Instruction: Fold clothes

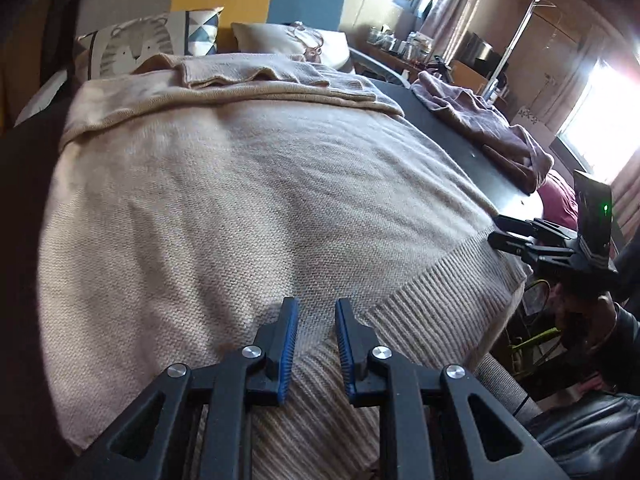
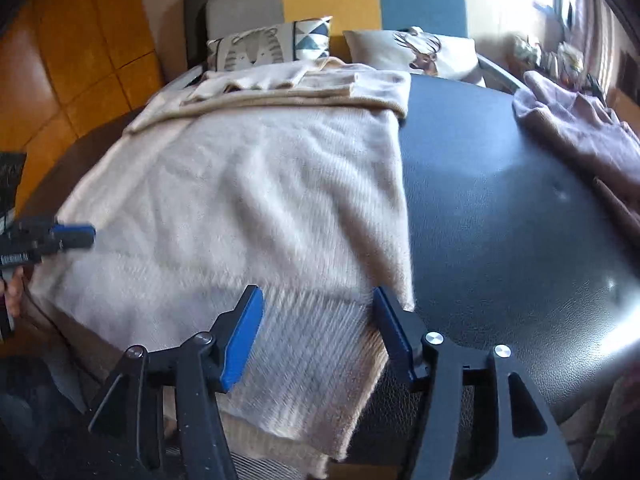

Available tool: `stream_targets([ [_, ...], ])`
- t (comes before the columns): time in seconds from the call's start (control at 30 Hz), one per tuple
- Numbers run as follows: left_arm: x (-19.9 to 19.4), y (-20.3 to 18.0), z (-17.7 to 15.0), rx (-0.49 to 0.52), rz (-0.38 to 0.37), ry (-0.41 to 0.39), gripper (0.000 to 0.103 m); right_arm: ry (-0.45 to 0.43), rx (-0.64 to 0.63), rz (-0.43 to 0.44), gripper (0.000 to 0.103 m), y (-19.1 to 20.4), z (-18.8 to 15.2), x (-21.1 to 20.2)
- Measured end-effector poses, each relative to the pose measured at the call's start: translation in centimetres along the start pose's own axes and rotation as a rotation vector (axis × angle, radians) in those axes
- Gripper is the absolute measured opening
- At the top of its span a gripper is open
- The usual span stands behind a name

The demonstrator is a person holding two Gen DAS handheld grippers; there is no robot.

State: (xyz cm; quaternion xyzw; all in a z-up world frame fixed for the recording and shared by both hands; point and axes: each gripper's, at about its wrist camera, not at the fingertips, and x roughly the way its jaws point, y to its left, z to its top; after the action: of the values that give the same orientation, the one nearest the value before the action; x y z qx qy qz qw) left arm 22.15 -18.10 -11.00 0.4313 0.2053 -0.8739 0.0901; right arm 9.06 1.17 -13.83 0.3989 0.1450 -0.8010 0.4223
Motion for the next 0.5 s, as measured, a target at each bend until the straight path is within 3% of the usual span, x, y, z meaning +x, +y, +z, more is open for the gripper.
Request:
stream_targets([
  [0.13,-0.7,0.4,2.7,0.022,0.067,-0.058,0.020,-0.055,0.001,-0.023,0.062,0.5,3.1,0.1],
  [0.27,0.2,3.6,4.7,-0.071,0.149,-0.081,0.020,-0.037,-0.002,-0.016,0.067,0.6,5.6,2.9],
  [0.4,1.1,6.3,4.4,-0.133,0.190,-0.073,0.020,0.042,-0.052,0.000,0.069,0.6,5.1,6.1],
  [0.43,1.0,6.4,4.0,-0.131,0.184,-0.084,0.020,0.031,-0.054,-0.001,0.075,0.5,4.7,6.1],
  [0.5,0.7,6.6,3.6,-0.123,0.185,-0.096,0.020,0.003,-0.056,-0.001,0.078,0.3,4.1,5.8],
])
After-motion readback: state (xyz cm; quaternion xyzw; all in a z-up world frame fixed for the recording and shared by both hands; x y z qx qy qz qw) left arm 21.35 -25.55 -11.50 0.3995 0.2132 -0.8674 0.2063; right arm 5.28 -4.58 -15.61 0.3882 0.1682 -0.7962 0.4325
